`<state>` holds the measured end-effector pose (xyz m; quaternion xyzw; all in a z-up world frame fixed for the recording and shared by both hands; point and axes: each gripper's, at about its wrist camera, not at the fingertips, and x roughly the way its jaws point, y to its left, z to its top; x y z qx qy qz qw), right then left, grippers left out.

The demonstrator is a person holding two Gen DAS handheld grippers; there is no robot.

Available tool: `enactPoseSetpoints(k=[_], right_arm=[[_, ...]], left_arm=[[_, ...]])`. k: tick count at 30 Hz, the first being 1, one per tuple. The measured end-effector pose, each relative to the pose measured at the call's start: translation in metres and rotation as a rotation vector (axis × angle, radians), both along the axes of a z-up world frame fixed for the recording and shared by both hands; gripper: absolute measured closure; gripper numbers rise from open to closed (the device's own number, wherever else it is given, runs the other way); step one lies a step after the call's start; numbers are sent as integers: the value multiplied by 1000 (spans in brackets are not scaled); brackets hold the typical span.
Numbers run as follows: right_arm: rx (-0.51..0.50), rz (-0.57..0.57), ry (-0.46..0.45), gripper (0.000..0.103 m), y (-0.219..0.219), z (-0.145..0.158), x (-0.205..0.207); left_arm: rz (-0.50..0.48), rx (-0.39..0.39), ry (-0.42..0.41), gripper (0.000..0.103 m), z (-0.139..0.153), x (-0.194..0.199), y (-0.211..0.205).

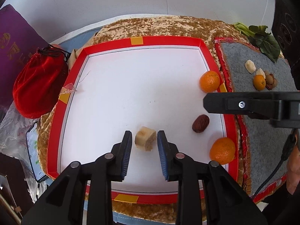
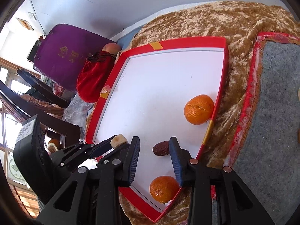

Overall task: Organize fruits
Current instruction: 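Carry the cube and the date into the white tray and release both, then grasp a brown round nut with the right tool while the left tool grasps an orange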

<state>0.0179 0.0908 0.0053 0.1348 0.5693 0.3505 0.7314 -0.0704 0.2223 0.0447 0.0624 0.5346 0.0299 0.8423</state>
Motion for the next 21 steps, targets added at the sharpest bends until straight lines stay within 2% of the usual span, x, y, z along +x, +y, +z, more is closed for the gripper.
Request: enactPoseSetpoints(k=[4,5,9,12,16,21], right_arm=[[28,-28,-26,65,-20,18,1],[29,-36,-35,65,-27,22,2],[36,-83,-49,65,-57,34,8],[17,-131,-54,64,-86,40,14],[-11,-218,-42,64,-135,41,24],[-55,-357,-1,64,-199,32,33]], left_arm=[[5,25,-81,50,14,2,-7],[4,24,-107,48,18,2,-9],[-53,-33,-178,48,32,5,-28],[-140,-78,-200,45,37,10,-56],[-270,-70,-199,45,33,15,-105],[-376,-57,-173,45,21,23,-159]])
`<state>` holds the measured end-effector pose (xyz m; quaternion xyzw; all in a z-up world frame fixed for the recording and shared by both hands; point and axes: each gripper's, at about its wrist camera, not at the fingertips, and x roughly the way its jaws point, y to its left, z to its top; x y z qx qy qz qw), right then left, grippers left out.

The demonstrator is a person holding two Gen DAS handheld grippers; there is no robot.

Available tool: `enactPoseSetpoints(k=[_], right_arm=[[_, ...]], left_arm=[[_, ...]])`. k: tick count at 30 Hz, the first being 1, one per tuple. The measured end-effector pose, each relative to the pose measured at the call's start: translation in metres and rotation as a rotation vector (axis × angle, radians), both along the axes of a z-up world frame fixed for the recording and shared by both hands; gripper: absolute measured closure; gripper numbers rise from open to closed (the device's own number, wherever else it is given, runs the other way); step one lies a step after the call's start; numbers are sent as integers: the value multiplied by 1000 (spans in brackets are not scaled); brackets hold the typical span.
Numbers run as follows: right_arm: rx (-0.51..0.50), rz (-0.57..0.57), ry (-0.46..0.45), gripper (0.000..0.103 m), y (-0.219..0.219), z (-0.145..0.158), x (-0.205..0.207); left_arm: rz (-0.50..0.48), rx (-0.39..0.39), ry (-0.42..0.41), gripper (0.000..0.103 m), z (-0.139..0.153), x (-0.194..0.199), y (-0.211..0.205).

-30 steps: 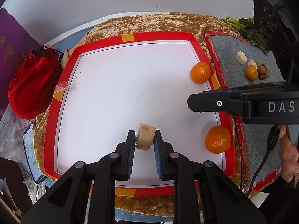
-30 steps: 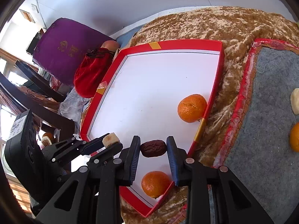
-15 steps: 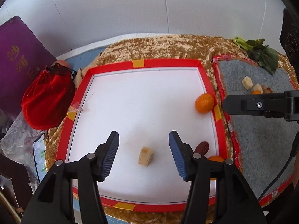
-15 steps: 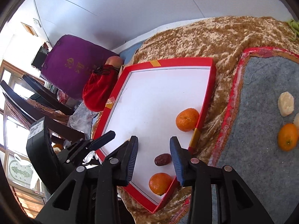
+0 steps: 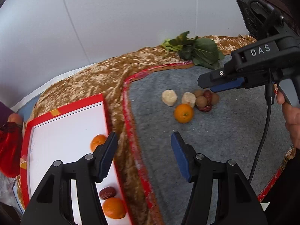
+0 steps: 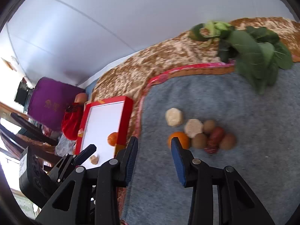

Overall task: Organize fruits
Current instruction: 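Grasp a brown round nut with the right tool while the left tool grasps an orange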

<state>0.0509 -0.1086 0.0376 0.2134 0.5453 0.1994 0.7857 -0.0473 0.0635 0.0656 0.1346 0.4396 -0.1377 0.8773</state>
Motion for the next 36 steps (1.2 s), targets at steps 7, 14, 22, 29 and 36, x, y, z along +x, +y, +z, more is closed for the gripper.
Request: enactPoseSetpoints(k=[7,14,22,29,36], right_arm=[[-47,-136,99,64,-56,-18,2],[-92,-147,158,64,-69,-35,6],[-144,-117,183,67,-49,-46,13],[-179,-115,178,67,-33,-52,21],[-239,-102,156,79,-21,-52,23]], left_arm=[[-79,2,24,45,-18,19,-39],[-145,39,48,45,-37,30,-60],[-153,8,78,45,-45,44,-60],[-209,15,135,57,-61,54,-70],[-224,-16,145,71,-60,57,-68]])
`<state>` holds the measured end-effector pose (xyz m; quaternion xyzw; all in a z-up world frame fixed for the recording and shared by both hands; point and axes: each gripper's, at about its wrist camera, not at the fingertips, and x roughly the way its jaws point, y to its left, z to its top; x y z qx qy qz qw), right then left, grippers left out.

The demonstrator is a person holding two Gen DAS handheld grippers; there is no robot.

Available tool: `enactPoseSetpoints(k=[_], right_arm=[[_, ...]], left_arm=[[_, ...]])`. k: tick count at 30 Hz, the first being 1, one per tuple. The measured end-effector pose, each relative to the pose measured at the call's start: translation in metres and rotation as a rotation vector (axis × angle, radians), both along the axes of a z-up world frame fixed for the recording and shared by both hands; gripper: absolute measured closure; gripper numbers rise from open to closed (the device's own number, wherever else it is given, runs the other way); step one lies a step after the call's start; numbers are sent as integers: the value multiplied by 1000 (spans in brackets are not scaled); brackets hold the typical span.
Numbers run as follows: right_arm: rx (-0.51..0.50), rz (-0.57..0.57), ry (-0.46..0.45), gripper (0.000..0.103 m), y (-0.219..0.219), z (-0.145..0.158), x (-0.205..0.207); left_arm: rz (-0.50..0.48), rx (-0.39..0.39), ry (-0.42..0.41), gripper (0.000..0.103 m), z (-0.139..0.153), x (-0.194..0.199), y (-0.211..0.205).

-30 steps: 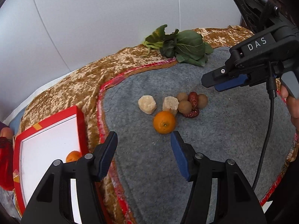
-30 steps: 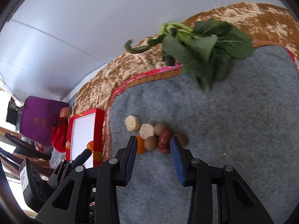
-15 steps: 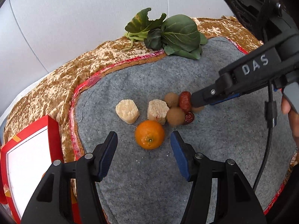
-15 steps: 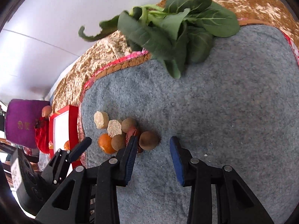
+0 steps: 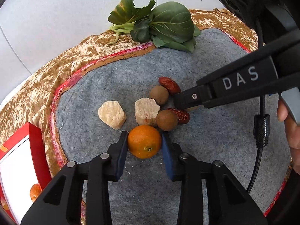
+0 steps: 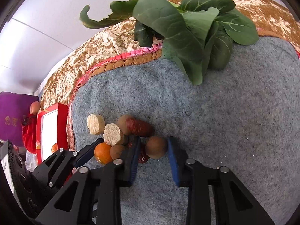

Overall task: Organize fruits
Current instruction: 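Grasp a brown round nut with the right tool while the left tool grasps an orange, then carry the nut and the orange into the white tray and release both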

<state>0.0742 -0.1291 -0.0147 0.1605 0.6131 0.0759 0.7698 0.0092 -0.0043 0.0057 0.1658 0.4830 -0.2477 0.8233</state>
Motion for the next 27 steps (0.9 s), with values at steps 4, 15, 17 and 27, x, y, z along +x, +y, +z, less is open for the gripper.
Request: enactPoseSetpoints(k=[4,15,17,27], right_arm=[[13,-5,-1,79,-3,2,-3],[151,43,-79,79,6,33,-13],[184,63,-92,79,15,37,-14],[291,249,-170,79,107,51,-27]], left_arm=[[-6,-1,3,71,2,-4,1],[106,-51,-53,71,52,-39,57],[150,-54,-67,71,62,-43,75],[402,-21,-85,71,75,-61,167]])
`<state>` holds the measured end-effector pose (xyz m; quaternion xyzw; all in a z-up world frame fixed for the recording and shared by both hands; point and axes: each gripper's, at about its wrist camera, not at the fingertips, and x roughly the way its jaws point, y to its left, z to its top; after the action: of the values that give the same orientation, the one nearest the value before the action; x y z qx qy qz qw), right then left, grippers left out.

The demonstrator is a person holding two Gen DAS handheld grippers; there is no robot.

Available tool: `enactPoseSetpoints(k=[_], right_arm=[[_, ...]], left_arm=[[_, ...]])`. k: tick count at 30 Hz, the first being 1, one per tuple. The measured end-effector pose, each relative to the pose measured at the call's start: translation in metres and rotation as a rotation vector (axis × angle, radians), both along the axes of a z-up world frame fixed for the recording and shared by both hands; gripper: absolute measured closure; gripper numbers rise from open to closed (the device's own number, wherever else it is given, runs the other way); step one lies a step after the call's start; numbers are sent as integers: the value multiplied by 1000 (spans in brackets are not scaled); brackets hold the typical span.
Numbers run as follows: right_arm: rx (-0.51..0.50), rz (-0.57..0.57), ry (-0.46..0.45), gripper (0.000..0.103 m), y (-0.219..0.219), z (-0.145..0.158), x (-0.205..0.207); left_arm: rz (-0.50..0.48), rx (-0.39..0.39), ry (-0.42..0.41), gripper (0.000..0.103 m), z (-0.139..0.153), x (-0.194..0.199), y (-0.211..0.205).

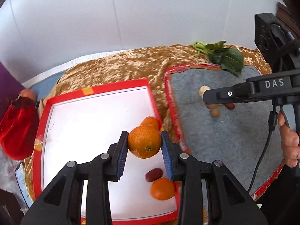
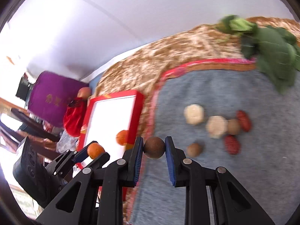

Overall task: Organize fruits
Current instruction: 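Carry the nut and the orange into the white tray and release both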

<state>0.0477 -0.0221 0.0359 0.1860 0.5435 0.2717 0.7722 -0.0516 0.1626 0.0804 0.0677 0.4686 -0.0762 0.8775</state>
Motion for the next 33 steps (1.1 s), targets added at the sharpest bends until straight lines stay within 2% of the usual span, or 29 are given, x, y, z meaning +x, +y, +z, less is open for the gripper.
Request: enactPoseSetpoints(k=[6,14,19,24,28,33], right_arm=[[26,132,-48,79,66,1,-14],[-37,225,-16,79,121,-23,-27],[-80,244,7,79,131,-39,-30],[-88,249,24,79,131,-44,-30],[-44,236,33,75,127,-39,-29],[-16,210,17,75,112,-26,-26]], left_arm=[[119,14,41,71,-11,-7,56],[160,16,93,71,-27,2,78],[141,32,150,71,-41,10,73],[147,48,164,71,-45,11,72],[177,75,138,70,-40,11,75],[209,77,62,66,-24,13,77]])
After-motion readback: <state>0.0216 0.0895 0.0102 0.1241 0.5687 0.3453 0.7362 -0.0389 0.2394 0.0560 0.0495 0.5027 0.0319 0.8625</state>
